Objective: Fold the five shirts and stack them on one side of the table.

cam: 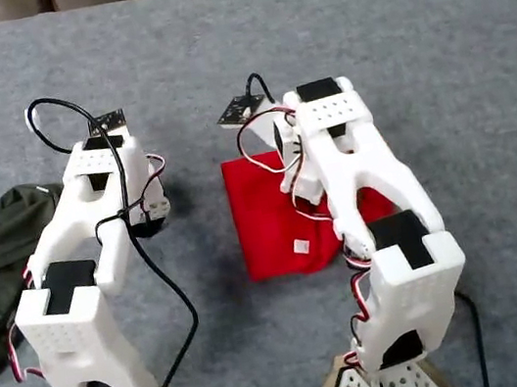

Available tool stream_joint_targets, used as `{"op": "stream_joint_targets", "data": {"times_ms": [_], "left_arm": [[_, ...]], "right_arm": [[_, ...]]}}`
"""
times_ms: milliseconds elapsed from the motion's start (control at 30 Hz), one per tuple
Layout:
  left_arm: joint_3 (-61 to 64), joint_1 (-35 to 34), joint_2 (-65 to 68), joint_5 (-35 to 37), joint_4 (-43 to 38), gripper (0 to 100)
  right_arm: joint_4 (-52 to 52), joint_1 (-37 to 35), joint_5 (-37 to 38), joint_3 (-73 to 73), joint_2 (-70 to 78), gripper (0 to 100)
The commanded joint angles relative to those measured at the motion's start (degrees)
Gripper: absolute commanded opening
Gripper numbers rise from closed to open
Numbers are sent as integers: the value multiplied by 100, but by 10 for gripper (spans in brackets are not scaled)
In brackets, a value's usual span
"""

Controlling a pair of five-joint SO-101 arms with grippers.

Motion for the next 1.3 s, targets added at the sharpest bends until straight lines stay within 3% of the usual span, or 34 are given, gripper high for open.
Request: {"op": "stream_joint_targets", "data": {"times_ms": [0, 233, 667, 767, 967, 1267], "left_arm": [[-105, -246, -136, 26, -299, 19], [-105, -246, -136, 26, -299, 19], [-105, -246, -136, 26, -299, 19], [-105, -237, -136, 26, -308, 19], [-105, -237, -136, 26, -308, 19], [-105, -237, -136, 26, -308, 20]], "right_arm": [[176, 198, 44, -4, -514, 5], [527, 778, 70, 127, -1200, 5], [563, 1560, 422, 1771, -2888, 5], [492, 1437, 404, 1727, -3152, 5], [-35, 374, -9, 1297, -2492, 11], [79, -101, -501, -558, -549, 235]]}}
